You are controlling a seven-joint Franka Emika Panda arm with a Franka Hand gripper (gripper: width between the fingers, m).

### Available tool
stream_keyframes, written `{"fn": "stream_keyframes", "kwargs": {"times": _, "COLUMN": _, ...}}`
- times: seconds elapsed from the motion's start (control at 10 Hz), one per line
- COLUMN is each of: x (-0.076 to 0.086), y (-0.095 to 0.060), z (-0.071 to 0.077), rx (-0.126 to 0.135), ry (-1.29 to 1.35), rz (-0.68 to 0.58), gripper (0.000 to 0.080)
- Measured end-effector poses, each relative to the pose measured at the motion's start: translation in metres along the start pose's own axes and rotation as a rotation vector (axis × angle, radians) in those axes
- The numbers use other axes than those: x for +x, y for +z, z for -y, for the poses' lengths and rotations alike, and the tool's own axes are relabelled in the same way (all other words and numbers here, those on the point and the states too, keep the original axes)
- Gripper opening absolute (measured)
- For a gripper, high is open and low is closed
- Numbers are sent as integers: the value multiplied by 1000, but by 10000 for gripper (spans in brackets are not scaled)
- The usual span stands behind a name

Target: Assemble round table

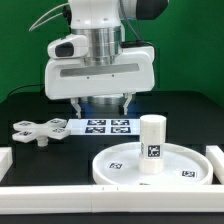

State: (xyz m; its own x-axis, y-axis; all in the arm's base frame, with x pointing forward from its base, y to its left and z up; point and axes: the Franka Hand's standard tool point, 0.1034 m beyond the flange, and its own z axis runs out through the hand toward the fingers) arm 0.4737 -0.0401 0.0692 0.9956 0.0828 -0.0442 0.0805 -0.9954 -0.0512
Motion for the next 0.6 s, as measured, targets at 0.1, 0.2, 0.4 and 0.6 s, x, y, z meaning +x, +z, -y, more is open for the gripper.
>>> {"fn": "stream_keyframes", "kwargs": {"times": 0.1, "x": 0, "y": 1, "z": -2, "rx": -2, "ry": 1, "rz": -5, "gripper": 649}}
{"fn": "stream_keyframes", "kwargs": {"times": 0.2, "x": -2, "y": 5, "z": -12, "rx": -12, "ry": 13, "rz": -17, "gripper": 649}}
{"fn": "stream_keyframes", "kwargs": {"times": 0.4, "x": -24, "y": 11, "z": -50, "rx": -24, "ry": -51, "rz": -32, "gripper": 649}}
{"fn": "stream_keyframes", "kwargs": {"times": 0.6, "x": -34, "y": 9, "z": -88, "rx": -67, "ry": -128, "rz": -77, "gripper": 649}}
